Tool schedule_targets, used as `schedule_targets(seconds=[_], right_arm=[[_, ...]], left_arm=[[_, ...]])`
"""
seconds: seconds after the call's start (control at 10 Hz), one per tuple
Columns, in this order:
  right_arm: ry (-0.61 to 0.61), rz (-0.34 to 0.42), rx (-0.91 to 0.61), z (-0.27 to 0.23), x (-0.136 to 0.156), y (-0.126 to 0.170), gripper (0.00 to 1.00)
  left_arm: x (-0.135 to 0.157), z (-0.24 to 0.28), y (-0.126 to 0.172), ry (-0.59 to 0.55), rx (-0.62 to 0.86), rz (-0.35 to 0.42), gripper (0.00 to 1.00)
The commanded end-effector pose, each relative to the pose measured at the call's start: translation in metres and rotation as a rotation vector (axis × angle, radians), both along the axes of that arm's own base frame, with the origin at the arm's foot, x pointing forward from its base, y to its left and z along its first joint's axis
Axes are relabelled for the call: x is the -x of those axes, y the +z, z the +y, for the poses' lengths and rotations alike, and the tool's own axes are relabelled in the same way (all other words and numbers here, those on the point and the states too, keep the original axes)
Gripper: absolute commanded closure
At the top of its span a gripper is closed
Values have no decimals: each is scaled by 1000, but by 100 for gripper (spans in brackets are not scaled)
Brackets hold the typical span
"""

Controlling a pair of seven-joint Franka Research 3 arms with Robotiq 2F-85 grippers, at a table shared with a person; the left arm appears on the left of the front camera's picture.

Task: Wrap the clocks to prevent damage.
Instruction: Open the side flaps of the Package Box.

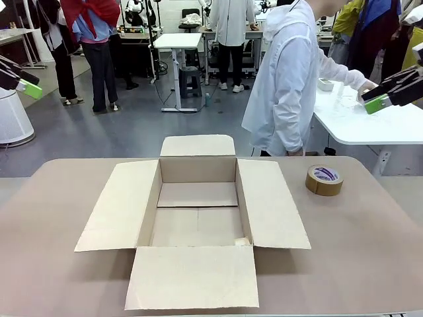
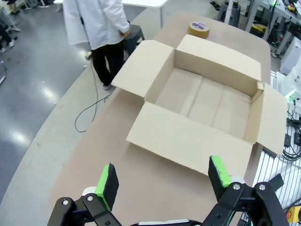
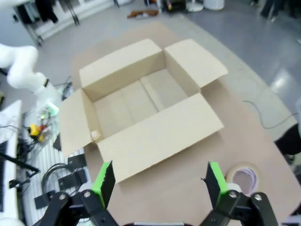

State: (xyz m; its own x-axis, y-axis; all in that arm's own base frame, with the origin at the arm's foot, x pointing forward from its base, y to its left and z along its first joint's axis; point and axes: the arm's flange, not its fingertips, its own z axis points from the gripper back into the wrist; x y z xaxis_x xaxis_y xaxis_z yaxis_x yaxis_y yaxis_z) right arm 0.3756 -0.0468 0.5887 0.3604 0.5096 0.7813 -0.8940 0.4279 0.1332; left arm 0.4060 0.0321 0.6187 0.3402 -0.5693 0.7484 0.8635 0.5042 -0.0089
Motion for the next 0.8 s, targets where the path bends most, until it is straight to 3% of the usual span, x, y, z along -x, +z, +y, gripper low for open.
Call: schedule_targets(seconds=[0.0,0.4,0.7], right_arm=[[-14,-22,-43,-9,14,-4,0],[-103,-27,-54,-31,32,-7,0],[-63,-2,-30,-34,23,0,0]], left_arm=[[10,5,0,13,-9,-31,0],[22,26,-3,83,-54,-22,0],[12,25,4,68,-20,-16,0]])
